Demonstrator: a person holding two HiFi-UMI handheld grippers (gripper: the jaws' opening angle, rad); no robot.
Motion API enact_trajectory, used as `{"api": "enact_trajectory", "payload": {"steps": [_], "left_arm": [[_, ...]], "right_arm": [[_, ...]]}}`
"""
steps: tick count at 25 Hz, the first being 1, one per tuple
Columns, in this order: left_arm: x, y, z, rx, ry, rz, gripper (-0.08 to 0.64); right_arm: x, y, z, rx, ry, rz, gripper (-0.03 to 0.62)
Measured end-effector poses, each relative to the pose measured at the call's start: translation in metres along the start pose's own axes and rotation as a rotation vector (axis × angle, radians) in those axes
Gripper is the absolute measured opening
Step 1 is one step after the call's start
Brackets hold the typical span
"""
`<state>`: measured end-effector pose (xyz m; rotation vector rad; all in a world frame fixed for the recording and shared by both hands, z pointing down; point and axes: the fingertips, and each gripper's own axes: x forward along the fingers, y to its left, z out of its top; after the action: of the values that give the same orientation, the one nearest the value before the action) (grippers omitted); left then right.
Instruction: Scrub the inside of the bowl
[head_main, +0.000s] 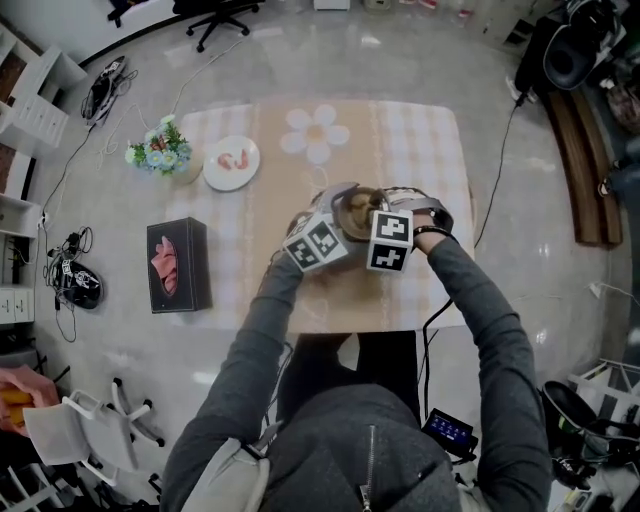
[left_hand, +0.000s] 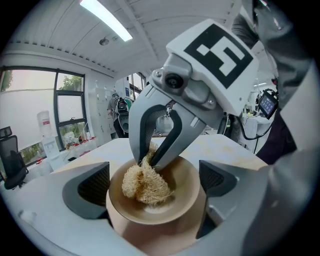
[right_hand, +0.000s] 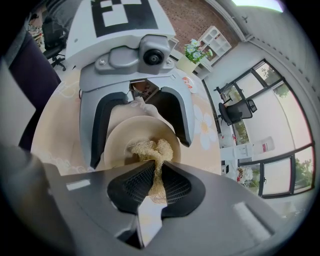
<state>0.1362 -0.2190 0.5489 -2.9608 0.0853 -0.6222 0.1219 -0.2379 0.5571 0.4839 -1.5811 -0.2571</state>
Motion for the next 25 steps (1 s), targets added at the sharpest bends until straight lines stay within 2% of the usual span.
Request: {"api": "enact_trajectory", "payload": {"steps": [5, 8, 10, 12, 16, 18, 20, 23, 25], "left_arm": [[-0.033, 0.0, 0.023, -0.049, -0.065, 0.029, 0.548], [-0.053, -0.005, 0.036, -0.087, -0.117, 0.057, 0.52], [-0.067, -0.008, 0.046, -0.103, -0.159, 0.084, 0.461], [-0.082, -0.008, 0.058, -0.129, -0.221, 0.133, 0.358], [-0.113, -0.003, 0.082, -0.196, -0.343, 0.253, 0.195], [-0.126, -0.002, 0.092, -0.196, -0.381, 0.297, 0.087], [-0.135, -0.004, 0.103, -0.19, -0.419, 0.318, 0.017], [-0.138, -0.013, 0.117, -0.228, -0.466, 0.303, 0.011], [-0.133, -0.025, 0.129, -0.244, -0.488, 0.267, 0.011]], "right_arm": [[0.0, 0.0, -0.001, -0.008, 0.008, 0.001, 0.048], [-0.002, 0.0, -0.001, 0.011, -0.004, -0.007, 0.048], [-0.005, -0.001, 0.0, 0.041, -0.025, -0.014, 0.049], [-0.013, -0.004, 0.002, 0.093, -0.062, -0.026, 0.049], [-0.054, -0.018, 0.02, 0.234, -0.225, -0.079, 0.051], [-0.086, -0.034, 0.024, 0.341, -0.328, -0.143, 0.051], [-0.124, -0.047, 0.019, 0.498, -0.449, -0.203, 0.051], [-0.19, -0.057, -0.002, 0.782, -0.686, -0.303, 0.052], [-0.235, -0.054, -0.03, 1.025, -0.89, -0.412, 0.052]]}}
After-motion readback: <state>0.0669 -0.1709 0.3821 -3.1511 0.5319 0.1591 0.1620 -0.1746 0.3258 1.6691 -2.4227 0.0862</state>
